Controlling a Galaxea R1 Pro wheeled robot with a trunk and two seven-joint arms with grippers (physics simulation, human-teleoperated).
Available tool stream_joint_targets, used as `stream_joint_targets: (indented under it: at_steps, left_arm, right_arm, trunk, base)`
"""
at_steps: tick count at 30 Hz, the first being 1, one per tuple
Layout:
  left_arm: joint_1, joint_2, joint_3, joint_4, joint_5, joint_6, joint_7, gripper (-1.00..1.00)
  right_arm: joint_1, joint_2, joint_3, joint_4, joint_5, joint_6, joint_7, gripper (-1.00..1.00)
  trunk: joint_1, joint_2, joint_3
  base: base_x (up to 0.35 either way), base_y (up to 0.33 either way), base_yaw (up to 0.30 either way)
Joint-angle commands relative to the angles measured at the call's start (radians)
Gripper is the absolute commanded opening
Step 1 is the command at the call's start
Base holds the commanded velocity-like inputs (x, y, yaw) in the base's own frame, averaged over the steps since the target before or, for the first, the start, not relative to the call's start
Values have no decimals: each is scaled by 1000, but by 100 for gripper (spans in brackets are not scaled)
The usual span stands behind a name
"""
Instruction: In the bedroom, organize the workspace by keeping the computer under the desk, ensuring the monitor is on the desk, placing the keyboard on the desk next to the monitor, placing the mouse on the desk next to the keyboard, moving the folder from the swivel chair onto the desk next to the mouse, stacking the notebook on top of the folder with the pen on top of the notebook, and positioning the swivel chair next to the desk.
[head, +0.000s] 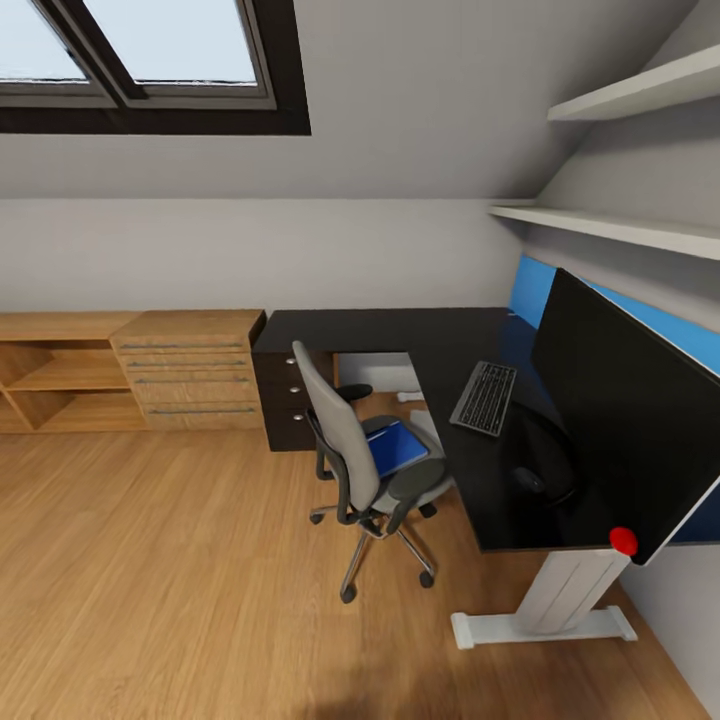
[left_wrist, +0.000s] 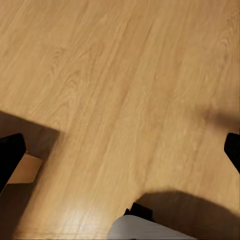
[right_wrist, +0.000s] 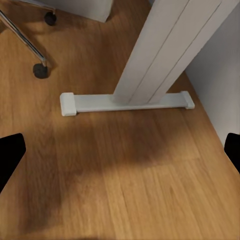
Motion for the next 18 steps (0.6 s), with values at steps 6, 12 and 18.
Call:
stream_joint_targets:
  at_steps: [6, 12, 18]
  left_arm:
    - [0, -4, 3, -15, -3, 74, 28, 100]
    - [0, -4, 3, -16, -4, 83, 32, 100]
    - [0, -4, 3, -17, -3, 84, 33, 100]
  right_arm:
    - [0, 0, 1, 0, 9, 1, -10, 100]
    - [-1, -1, 1, 0, 9, 1, -10, 100]
    - [-1, -1, 1, 0, 9, 1, -10, 100]
  trunk:
    - [23, -43, -20]
    - [46, -85, -39]
    - [69, -127, -57]
  base:
    - [0, 0, 0]
    - [0, 113, 0]
    - [0, 306, 0]
